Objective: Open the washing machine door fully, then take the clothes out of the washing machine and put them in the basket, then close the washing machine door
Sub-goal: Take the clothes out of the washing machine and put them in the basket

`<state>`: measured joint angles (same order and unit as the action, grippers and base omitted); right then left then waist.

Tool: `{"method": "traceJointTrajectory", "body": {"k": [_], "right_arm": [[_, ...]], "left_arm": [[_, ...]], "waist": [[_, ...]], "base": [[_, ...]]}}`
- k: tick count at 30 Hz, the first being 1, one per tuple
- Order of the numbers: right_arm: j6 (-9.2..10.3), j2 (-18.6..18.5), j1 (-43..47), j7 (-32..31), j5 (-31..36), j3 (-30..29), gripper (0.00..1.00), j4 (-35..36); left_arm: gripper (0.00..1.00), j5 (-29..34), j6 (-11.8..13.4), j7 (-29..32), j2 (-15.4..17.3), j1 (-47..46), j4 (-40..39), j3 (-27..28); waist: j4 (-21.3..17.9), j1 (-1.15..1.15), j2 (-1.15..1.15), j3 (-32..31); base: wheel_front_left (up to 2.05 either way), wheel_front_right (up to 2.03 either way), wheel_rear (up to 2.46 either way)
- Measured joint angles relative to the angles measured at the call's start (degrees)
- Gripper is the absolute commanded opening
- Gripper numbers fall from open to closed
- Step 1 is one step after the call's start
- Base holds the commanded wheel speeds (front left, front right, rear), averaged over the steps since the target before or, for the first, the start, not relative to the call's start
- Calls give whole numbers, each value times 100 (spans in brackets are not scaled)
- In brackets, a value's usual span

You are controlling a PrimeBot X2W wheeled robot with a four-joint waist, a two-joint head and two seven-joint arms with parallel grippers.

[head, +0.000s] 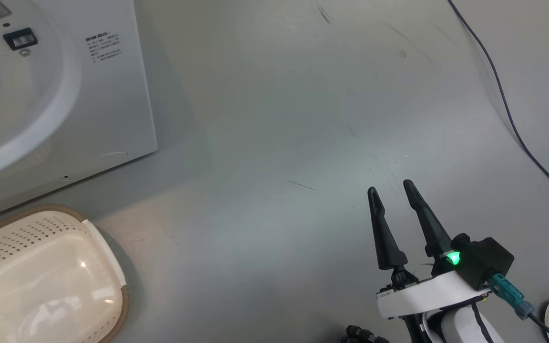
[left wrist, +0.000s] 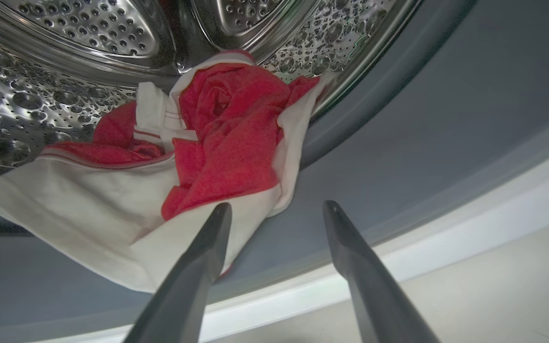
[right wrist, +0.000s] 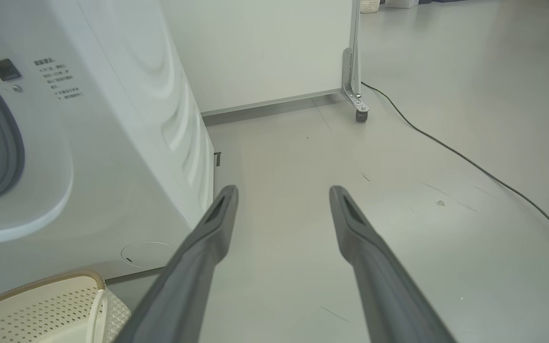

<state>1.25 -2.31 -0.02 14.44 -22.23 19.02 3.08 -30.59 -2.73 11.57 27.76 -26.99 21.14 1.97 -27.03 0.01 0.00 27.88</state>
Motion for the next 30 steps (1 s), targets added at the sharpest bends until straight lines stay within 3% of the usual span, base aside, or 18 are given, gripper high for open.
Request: {"method": "traceJointTrajectory", "body": {"k": [6,19,30], "right_arm": [[56,3,-90,0,-48,137,100,31],[141,5,-121,0,-104,420,100,38],[188,4,-198,0,-162,571,100,67]], "left_arm": [[100,0,120,99,190,-371,207,157],[100,-87,198,535,223,-1083,716,207],[100,-270,523,864,271,-1515,1184,410]], "waist": [[-104,0,0,80],[-262,0,0,203],[-463,0,0,341]], "base": [[0,0,0],[0,0,0],[0,0,0]]}}
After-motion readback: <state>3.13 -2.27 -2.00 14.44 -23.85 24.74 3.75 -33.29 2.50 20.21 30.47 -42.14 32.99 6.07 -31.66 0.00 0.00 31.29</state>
